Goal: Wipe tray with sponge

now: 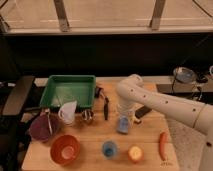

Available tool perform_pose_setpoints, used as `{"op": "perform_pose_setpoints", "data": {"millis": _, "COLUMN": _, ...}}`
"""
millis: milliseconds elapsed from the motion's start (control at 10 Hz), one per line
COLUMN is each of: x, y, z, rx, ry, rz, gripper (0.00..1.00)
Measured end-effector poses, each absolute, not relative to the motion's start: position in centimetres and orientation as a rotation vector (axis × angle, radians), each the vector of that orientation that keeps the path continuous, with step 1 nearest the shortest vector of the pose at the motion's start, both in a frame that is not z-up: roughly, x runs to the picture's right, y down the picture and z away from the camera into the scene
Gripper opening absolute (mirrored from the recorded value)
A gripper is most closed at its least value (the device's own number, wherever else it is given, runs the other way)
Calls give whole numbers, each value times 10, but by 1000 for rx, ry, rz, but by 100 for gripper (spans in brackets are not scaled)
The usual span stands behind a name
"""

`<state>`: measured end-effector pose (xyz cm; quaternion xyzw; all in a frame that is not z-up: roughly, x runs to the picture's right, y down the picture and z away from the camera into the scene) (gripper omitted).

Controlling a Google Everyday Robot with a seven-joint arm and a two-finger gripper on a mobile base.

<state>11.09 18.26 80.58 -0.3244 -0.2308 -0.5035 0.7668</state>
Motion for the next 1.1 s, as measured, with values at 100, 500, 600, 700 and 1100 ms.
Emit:
{"op": "perform_pose_setpoints", "data": {"millis": 100, "x": 113, "y": 185, "z": 812, "rx": -724, "ry": -510, "rz": -1084, "gripper": 60}}
{"op": "perform_pose_setpoints", "data": {"millis": 500, "x": 122, "y": 207, "z": 832, "rx": -810, "ry": -545, "rz": -1034, "gripper": 58}}
{"op": "perform_pose_setpoints", "data": {"millis": 600, "x": 125, "y": 209, "z": 836, "rx": -835, "ry": -542, "rz": -1000, "gripper": 52}}
{"op": "perform_pose_setpoints", "data": {"millis": 700, "x": 126, "y": 209, "z": 837, "rx": -846, "ry": -542, "rz": -958, "gripper": 40}}
{"op": "perform_pose_setpoints", "data": {"millis": 1100, "x": 126, "y": 180, "z": 830, "rx": -762, "ry": -443, "rz": -849, "gripper": 3}}
